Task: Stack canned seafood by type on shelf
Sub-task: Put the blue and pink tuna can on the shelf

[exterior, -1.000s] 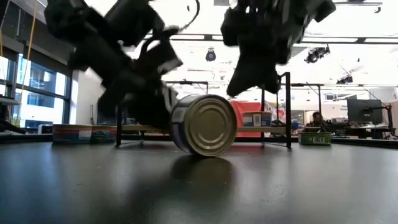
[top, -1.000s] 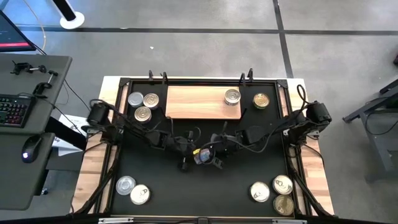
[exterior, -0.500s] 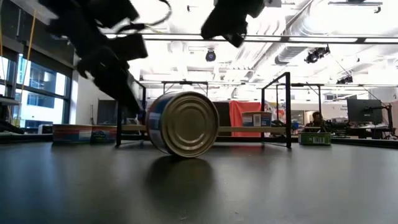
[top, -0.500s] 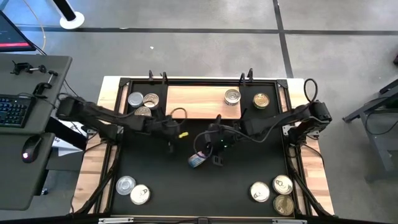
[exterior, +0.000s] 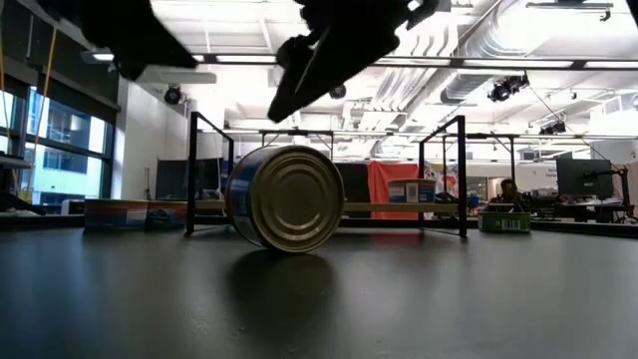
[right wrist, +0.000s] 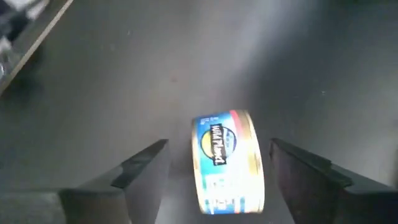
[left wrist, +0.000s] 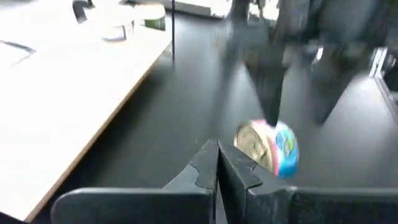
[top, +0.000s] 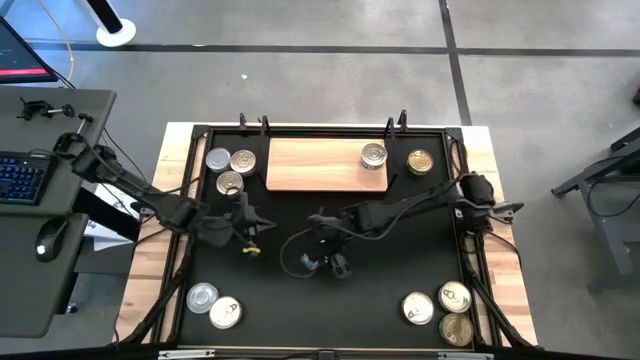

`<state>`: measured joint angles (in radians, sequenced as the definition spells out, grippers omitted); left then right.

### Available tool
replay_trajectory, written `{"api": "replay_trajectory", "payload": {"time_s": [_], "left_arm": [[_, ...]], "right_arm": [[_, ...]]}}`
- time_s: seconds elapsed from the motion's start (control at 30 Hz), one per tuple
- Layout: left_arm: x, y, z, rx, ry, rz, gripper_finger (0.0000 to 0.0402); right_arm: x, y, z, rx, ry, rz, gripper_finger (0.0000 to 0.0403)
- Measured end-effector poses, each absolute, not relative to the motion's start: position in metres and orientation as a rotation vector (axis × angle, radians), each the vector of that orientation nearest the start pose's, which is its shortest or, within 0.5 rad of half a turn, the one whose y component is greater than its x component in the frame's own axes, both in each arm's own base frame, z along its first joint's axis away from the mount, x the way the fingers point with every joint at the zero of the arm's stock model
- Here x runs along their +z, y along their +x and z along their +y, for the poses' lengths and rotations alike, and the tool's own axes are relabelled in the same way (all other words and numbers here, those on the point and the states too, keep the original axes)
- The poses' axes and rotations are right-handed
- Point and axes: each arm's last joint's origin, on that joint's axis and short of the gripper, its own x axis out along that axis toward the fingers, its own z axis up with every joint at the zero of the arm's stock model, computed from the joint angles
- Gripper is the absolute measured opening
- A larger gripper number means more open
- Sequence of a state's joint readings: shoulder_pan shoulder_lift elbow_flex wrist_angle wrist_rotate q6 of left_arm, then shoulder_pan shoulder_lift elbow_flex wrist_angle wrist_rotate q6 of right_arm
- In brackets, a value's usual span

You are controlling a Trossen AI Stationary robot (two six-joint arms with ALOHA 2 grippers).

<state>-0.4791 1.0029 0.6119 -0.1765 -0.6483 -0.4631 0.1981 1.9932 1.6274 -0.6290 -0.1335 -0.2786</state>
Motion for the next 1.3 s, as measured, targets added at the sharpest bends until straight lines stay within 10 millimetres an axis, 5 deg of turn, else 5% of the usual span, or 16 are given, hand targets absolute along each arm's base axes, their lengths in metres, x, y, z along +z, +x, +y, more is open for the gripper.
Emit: {"api": "replay_trajectory", "payload": {"time_s": [0.5, 0.63, 0.73, 0.9, 1.1, 1.3], "left_arm": [[0.261, 0.183, -0.078, 0.398, -0.072, 0.294, 0.0000], [0.275, 0.183, -0.076, 0.392, -0.024, 0.206, 0.0000], [0.286, 0.182, -0.071, 0.392, 0.032, 0.155, 0.0000], [0.293, 0.180, -0.062, 0.428, 0.049, 0.126, 0.0000], [0.293, 0.187, -0.060, 0.402, 0.016, 0.111, 0.0000], [0.288, 0.195, -0.064, 0.391, 0.022, 0.123, 0.0000]], "right_arm": [[0.193, 0.432, 0.088, 0.445, -0.407, 1.105, 0.0254], [0.206, 0.432, 0.085, 0.344, -0.433, 1.132, 0.0174], [0.237, 0.434, 0.074, 0.255, -0.461, 1.116, 0.0171], [0.273, 0.431, 0.024, -0.039, -0.540, 1.170, 0.0170], [0.272, 0.410, -0.056, -0.389, -0.519, 1.400, 0.0170], [0.268, 0.402, -0.096, -0.513, -0.482, 1.459, 0.0170]]}}
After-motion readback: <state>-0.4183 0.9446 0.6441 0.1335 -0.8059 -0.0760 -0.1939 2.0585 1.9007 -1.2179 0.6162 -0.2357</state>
